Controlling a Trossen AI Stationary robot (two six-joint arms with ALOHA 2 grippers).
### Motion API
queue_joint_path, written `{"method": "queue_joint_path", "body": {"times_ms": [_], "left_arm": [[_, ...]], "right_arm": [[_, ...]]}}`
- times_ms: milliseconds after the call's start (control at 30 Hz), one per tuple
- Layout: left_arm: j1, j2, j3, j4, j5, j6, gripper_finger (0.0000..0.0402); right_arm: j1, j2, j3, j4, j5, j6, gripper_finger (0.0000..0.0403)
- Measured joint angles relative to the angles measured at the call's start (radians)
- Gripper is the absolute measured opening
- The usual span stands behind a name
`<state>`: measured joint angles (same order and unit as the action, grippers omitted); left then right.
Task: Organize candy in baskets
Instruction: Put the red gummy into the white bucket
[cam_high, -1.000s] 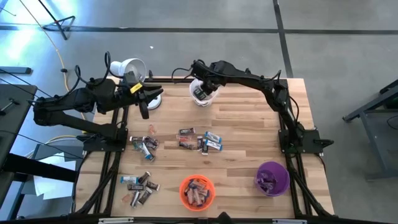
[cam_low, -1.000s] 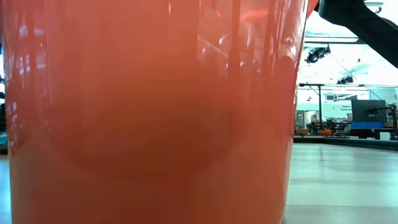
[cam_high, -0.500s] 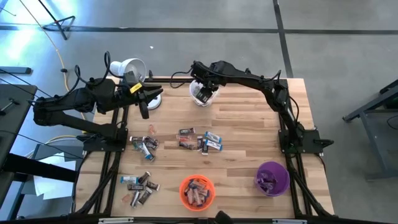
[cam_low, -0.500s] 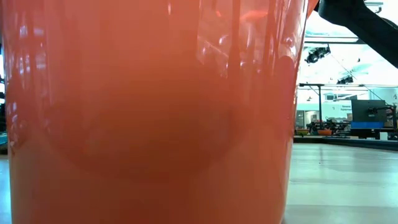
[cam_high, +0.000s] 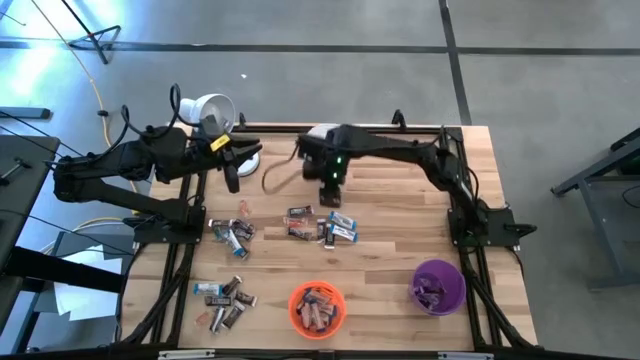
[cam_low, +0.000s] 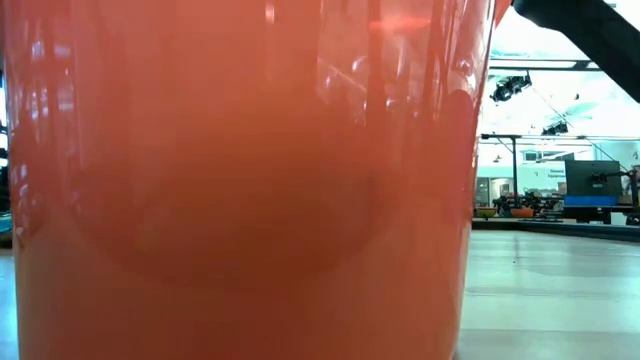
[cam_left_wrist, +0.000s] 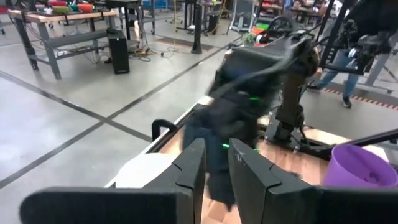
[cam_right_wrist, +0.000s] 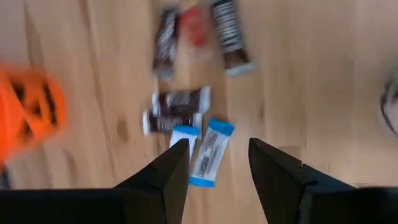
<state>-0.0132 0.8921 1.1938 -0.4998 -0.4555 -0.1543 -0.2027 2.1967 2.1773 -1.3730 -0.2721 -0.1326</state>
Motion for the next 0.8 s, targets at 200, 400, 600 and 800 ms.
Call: {"method": "queue_joint_path", "body": {"times_ms": [200,400,600,800], "left_arm": [[0.0,0.0,0.0,-0.031,0.0,-0.001,0.0055],[0.0,0.0,0.0,-0.037,0.03,-0.02,0.0055],[-0.001,0.0,0.001,-0.069,0.117,-0.029,0.0055],[-0.001,-0.002,0.001,-0.087,0.133,-0.036,0.0055]], "right_arm": [[0.107,0.0,0.0,0.117,0.204,-0.117,0.016],[0.127,0.022,0.0,0.262,0.227,0.16,0.016],[0.131,0.066,0.0,0.278,0.229,0.361,0.016],[0.157,0.119,0.0,0.318,0.217,0.416,0.016]]}}
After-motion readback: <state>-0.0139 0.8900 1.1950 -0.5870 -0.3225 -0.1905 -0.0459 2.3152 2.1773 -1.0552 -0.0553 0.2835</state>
